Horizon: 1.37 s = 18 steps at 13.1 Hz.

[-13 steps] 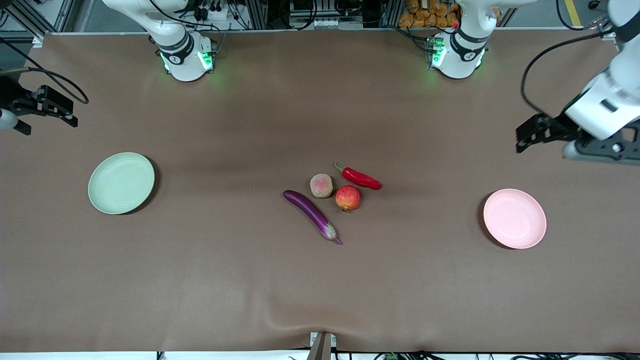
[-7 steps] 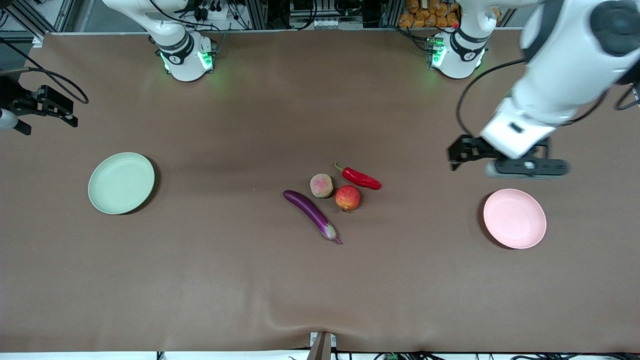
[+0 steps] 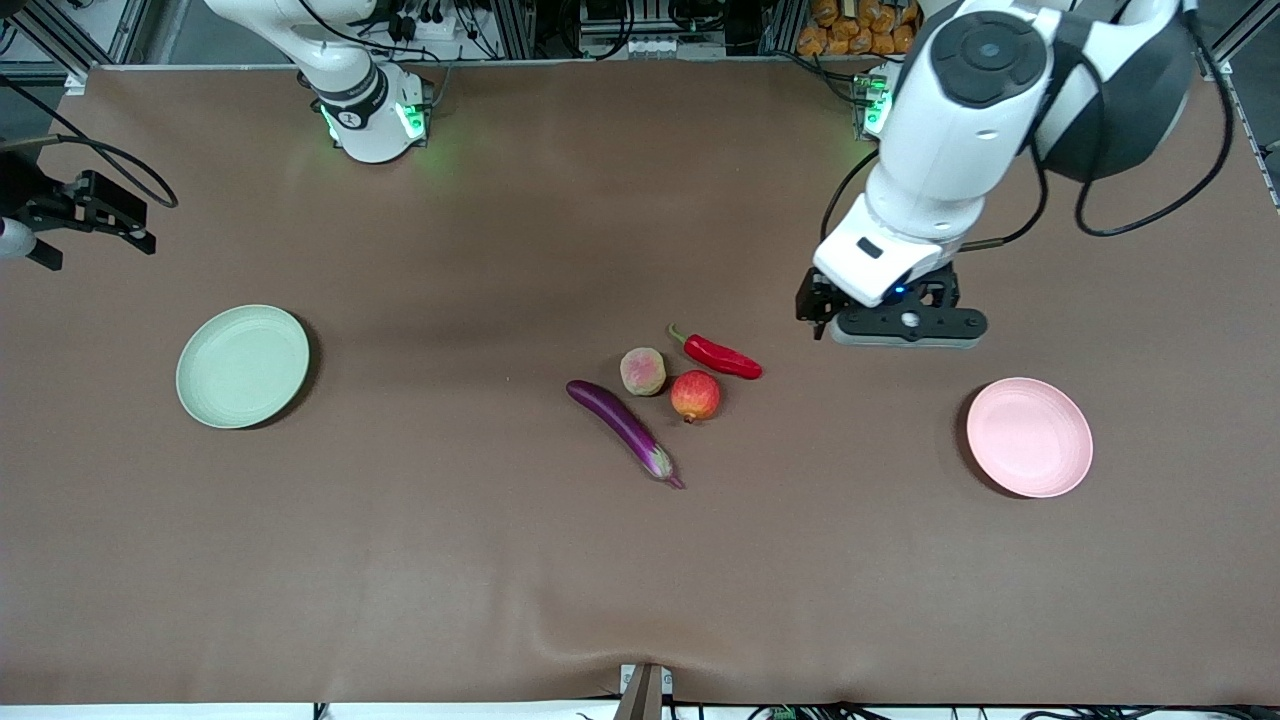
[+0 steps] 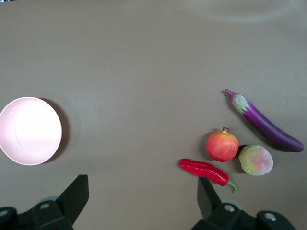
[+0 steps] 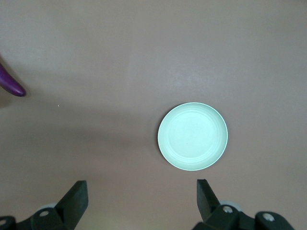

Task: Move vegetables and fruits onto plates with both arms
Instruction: 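Reach the left gripper toward the red chili pepper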

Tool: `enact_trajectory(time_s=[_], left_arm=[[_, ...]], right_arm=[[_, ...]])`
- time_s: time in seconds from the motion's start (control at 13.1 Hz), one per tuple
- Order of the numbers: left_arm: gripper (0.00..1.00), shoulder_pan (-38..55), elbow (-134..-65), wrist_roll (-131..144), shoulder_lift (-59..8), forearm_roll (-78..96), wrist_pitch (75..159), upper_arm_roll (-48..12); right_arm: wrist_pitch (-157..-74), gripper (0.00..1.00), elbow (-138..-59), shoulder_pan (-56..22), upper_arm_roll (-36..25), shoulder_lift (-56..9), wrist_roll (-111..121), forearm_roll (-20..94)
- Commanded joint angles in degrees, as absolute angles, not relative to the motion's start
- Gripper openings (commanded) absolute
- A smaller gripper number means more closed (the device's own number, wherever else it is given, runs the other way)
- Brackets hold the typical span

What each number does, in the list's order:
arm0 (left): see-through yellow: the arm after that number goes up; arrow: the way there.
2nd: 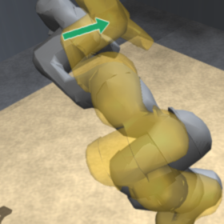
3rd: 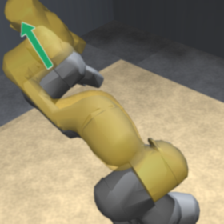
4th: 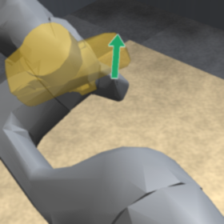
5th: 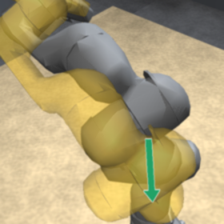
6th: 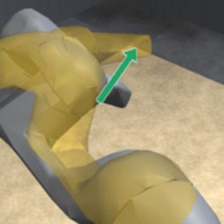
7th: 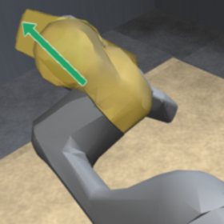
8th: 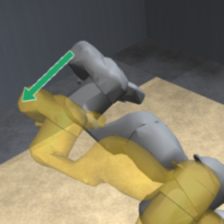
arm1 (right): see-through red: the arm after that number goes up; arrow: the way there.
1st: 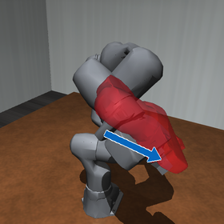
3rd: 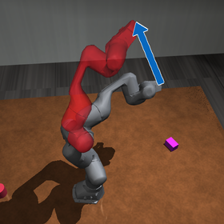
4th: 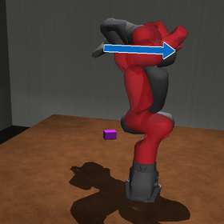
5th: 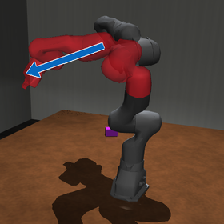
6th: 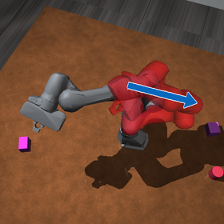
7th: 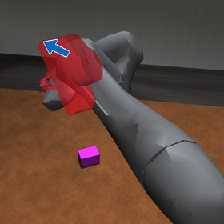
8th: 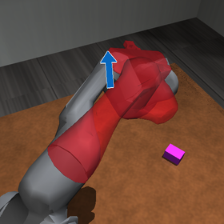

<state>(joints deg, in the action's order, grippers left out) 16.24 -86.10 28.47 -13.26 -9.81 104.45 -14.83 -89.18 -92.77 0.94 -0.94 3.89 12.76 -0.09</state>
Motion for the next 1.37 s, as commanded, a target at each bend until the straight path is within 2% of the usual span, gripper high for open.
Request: enact_trajectory(time_s=[0.0,0.46,0.84,1.14,1.3], left_arm=[[1.00,15.65,-84.55,32.23,-13.89,-10.72,104.15,-14.59],[1.00,15.65,-84.46,39.55,-13.10,-6.97,98.89,-14.68],[1.00,16.26,-84.64,53.95,-17.48,-0.27,99.14,-14.41],[1.00,15.56,-91.03,58.61,-20.21,2.46,99.66,-14.59],[1.00,15.47,-97.18,59.06,-19.08,2.55,107.36,-14.68]], right_arm=[[-89.03,1.00,-93.08,1.23,-0.79,4.75,13.18,0.79],[-88.95,1.00,-93.08,1.23,-0.79,4.75,13.18,0.79],[-88.95,1.00,-93.16,1.23,-0.79,4.75,13.18,0.79],[-88.95,1.00,-93.16,1.23,-0.79,4.75,13.18,0.79],[-88.95,1.00,-93.16,1.14,-0.79,4.75,13.18,0.79]])
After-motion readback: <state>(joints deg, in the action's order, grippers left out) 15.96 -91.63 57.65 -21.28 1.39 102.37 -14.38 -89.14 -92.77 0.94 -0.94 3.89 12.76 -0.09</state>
